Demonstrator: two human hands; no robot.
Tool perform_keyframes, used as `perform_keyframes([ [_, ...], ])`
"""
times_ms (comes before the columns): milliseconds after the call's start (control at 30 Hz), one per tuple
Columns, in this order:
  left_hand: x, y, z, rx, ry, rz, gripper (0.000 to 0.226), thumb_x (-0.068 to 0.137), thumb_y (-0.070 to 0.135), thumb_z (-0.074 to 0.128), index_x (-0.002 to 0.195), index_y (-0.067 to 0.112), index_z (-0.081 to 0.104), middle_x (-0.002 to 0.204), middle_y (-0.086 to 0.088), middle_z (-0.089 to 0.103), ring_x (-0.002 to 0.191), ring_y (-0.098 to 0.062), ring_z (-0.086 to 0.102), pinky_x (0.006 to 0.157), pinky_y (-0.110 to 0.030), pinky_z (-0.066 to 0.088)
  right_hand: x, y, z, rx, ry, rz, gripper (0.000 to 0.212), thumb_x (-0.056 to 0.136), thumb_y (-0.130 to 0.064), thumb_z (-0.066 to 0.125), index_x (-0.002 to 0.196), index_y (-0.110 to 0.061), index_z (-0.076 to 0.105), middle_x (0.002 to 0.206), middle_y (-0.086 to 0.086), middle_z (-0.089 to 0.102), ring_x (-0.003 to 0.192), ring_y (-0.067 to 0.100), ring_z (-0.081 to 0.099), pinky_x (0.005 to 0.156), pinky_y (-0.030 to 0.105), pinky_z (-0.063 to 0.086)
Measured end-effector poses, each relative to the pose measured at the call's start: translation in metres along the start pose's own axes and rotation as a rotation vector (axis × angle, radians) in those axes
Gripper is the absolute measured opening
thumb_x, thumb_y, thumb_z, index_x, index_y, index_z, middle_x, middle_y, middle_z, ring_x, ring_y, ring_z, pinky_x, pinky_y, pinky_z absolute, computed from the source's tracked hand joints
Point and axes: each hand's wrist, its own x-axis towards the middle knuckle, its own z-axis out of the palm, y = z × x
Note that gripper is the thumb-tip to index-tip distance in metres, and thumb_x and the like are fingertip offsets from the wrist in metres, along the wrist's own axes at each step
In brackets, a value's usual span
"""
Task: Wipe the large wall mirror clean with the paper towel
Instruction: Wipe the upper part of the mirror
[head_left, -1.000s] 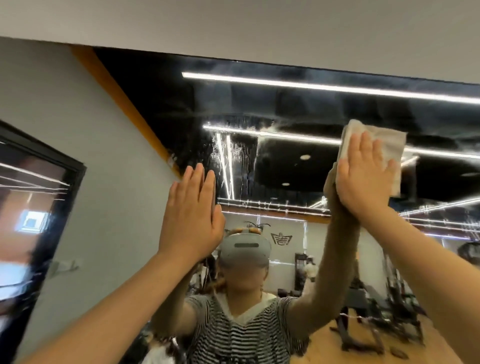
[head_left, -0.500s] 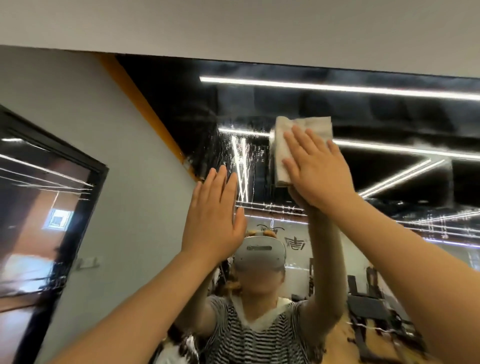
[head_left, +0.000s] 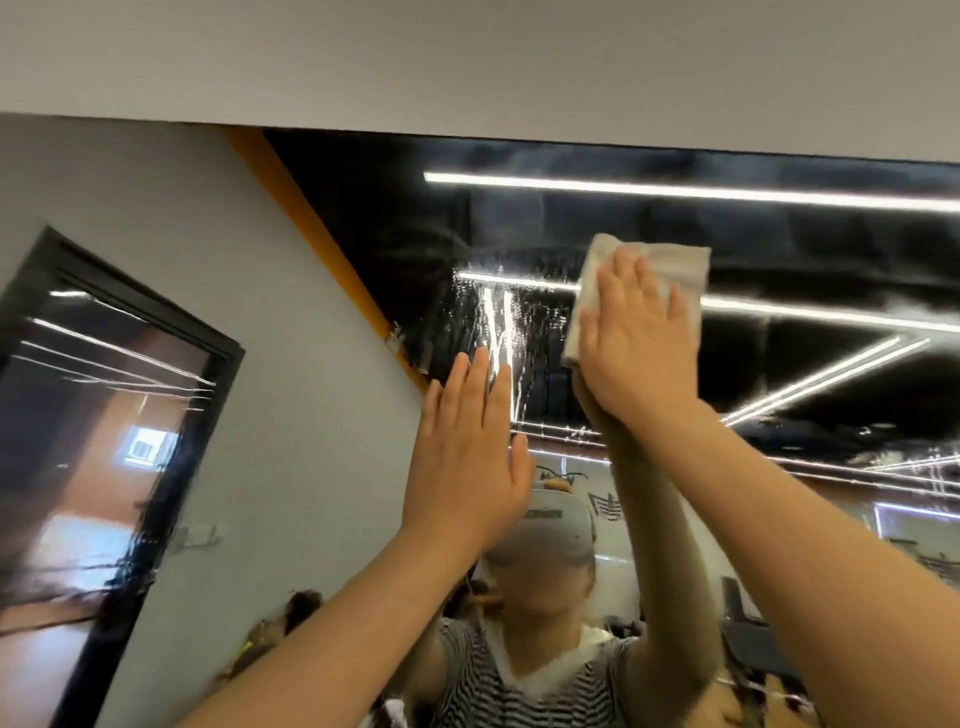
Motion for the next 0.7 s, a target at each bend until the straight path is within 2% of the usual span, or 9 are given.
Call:
perform_keyframes([
  [133,0.001,-0.001,-0.002,-0.054,-0.004,0.002,0.065,0.093,0.037,0.028,0.151,0.008,0.028,0.159,-0.013,0.024,0.147,-0.026,0.015,0.114,-0.041,-0.002,0.015,-0.048,0.017,-0.011,-0.024,-0.126,0.057,0.104,-0.036,0.021,0.155,-0.013,0.011,0.163,0.007,0.007,0.15,0.023,0.004,0.119,0.045,0.003],
  [267,0.001,-0.002,-0.002,-0.112,-0.02,0.008,0.069,0.091,0.042,0.018,0.154,0.013,0.017,0.162,-0.008,0.011,0.148,-0.019,-0.002,0.113,-0.036,-0.012,0.015,-0.035,0.015,-0.008,-0.045,-0.191,0.056,0.105,-0.037,0.021,0.155,-0.014,0.011,0.163,0.006,0.007,0.15,0.021,0.003,0.117,0.039,-0.004],
  [333,0.001,-0.002,-0.002,-0.097,-0.021,0.01,0.067,0.092,0.04,0.023,0.153,0.012,0.023,0.16,-0.01,0.018,0.147,-0.021,0.005,0.113,-0.039,-0.007,0.01,-0.022,0.01,-0.009,-0.058,-0.222,0.057,0.104,-0.039,0.017,0.155,-0.014,0.013,0.163,0.006,0.009,0.15,0.02,0.005,0.117,0.037,-0.005],
  [400,0.002,-0.003,-0.001,-0.059,-0.014,0.013,0.065,0.091,0.037,0.03,0.15,0.009,0.031,0.156,-0.013,0.029,0.145,-0.024,0.016,0.112,-0.043,0.001,0.006,-0.005,0.003,-0.008,-0.069,-0.21,0.064,0.098,-0.044,0.011,0.155,-0.015,0.016,0.163,0.004,0.011,0.15,0.019,0.006,0.118,0.039,-0.003],
  [500,0.002,-0.004,0.002,-0.006,0.019,0.017,0.062,0.09,0.037,0.035,0.146,0.009,0.039,0.152,-0.014,0.038,0.141,-0.024,0.021,0.111,-0.045,0.008,-0.002,0.031,-0.006,0.022,-0.065,-0.143,0.066,0.096,-0.045,0.012,0.154,-0.015,0.018,0.163,0.005,0.011,0.15,0.018,0.006,0.118,0.037,-0.004],
  [700,0.001,-0.002,0.0,-0.023,-0.038,0.011,0.066,0.09,0.038,0.031,0.149,0.009,0.034,0.155,-0.013,0.032,0.143,-0.023,0.014,0.112,-0.042,0.004,-0.01,0.042,-0.006,0.039,0.024,-0.039,0.062,0.098,-0.041,0.018,0.152,-0.012,0.025,0.161,0.009,0.019,0.149,0.023,0.013,0.119,0.046,0.007],
])
